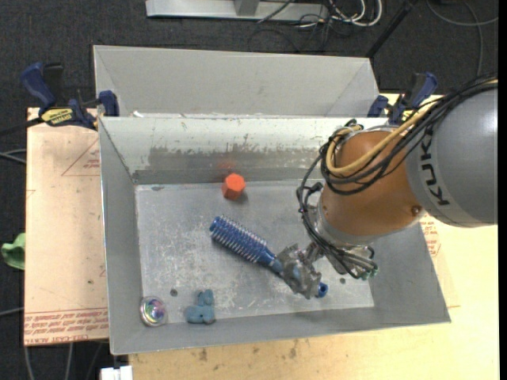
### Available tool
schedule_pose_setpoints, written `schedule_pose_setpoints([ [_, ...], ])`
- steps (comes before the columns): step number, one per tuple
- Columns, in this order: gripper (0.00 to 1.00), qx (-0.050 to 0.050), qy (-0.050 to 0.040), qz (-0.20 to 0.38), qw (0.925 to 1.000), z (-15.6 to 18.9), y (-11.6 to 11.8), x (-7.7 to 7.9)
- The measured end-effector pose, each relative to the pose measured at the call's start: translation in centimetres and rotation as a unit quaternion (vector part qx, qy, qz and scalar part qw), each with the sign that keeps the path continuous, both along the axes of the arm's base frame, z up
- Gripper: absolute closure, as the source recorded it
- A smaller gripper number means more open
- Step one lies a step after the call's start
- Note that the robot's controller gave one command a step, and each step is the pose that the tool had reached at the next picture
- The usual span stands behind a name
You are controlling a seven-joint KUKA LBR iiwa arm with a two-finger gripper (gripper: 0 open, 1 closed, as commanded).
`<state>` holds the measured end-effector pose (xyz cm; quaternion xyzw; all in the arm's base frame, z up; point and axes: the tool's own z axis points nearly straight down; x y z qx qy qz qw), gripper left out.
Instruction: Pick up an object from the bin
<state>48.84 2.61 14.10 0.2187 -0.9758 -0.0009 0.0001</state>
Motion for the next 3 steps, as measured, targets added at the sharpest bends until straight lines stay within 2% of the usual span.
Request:
schedule_pose_setpoints([
  [1, 1.00, 0.001, -0.0045, -0.065, 0.9979, 1.1, 1.1, 8.0],
  [2, 0.00, 0.000, -0.0020, -0.065, 0.9979, 1.0, 1.1, 7.8],
  [3, 0.00, 0.000, 0.0031, -0.093, 0.9957, -7.6, 1.8, 5.9],
])
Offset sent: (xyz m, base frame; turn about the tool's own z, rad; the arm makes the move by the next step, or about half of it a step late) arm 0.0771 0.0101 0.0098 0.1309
